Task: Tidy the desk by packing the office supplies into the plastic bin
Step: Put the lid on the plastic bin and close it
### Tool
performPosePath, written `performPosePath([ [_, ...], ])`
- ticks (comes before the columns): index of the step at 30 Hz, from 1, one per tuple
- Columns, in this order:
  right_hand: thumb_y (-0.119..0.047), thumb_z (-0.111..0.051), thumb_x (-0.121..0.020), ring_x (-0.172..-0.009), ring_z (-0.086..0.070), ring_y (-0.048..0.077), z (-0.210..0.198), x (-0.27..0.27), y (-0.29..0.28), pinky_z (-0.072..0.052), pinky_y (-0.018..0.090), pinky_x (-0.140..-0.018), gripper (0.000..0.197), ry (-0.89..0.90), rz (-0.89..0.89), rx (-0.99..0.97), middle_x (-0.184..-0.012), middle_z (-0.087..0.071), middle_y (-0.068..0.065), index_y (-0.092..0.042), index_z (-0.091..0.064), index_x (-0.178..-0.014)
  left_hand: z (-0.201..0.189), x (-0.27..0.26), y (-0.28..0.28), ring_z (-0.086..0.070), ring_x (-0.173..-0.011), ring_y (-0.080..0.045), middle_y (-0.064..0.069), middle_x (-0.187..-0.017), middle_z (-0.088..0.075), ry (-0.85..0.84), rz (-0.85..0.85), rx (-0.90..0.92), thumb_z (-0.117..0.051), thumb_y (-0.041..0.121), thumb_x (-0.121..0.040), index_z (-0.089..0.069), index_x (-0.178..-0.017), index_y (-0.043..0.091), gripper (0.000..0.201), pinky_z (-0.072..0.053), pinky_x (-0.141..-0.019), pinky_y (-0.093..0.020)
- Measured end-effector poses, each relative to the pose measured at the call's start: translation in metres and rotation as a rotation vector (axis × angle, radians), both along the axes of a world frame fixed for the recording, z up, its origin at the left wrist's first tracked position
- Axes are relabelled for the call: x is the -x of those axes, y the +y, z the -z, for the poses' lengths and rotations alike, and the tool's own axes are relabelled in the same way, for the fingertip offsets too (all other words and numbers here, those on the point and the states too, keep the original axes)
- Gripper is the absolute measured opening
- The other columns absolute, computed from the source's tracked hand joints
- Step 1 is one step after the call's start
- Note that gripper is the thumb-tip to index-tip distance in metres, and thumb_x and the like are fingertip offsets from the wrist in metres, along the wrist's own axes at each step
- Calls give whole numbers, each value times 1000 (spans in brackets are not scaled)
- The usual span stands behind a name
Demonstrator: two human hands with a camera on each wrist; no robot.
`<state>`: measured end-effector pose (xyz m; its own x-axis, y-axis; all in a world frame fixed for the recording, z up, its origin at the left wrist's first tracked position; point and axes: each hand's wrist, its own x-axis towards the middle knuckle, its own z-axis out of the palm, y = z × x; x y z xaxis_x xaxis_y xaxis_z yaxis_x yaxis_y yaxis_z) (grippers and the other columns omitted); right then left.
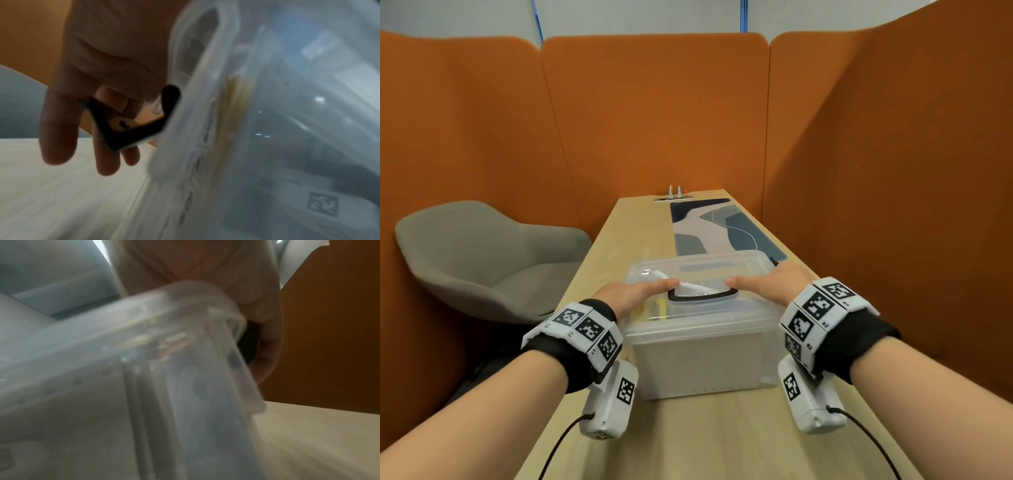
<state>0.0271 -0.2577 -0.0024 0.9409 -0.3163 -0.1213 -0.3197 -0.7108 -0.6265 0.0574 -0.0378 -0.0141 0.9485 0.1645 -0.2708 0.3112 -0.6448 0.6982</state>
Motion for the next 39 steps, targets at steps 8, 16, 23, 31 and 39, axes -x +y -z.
performPosePath([
  [8,-52,-53,-84,-64,-48,18,14,-17,5,-37,25,-52,46,-89,109,107,-73,-52,7,-9,-46,-70,0,4,-1,-45,-97,-24,-12,-132,-51,-35,-5,20,-65,67,-65,-47,-130,9,89,-37,-84,-32],
  [16,-85,-41,-56,-94,-56,26,15,-26,15,-46,34,-75,95,41,36,308,-111,-60,12,-12,-54,-117,-1,3,1,-47,-96,-25,-11,-130,-53,-58,-4,0,-64,72,-61,-49,-129,11,92,-38,-86,-34],
  [23,-83,-44,-60,-88,-57,27,22,-22,20,-51,40,-82,88,-54,150,335,-98,-61,12,-7,-60,-101,0,5,-2,-48,-94,-24,-7,-112,-53,-92,-5,-68,-62,71,-65,-52,-124,10,86,-38,-81,-32],
  [31,-73,-41,-76,-84,-55,23,19,-17,23,-44,34,-75,69,-121,125,473,-92,-59,10,-9,-60,-96,0,6,-2,-55,-85,-23,-6,-98,-58,-133,-28,-97,-63,75,-59,-52,-94,12,73,-42,-73,-31],
  [39,-72,-39,-75,-81,-50,24,23,-12,31,-40,32,-70,73,-131,124,433,-100,-55,13,-9,-59,-105,-25,12,8,-49,-96,-24,-10,-122,-55,-57,42,-219,-70,64,-64,-47,-128,7,89,-42,-81,-33],
])
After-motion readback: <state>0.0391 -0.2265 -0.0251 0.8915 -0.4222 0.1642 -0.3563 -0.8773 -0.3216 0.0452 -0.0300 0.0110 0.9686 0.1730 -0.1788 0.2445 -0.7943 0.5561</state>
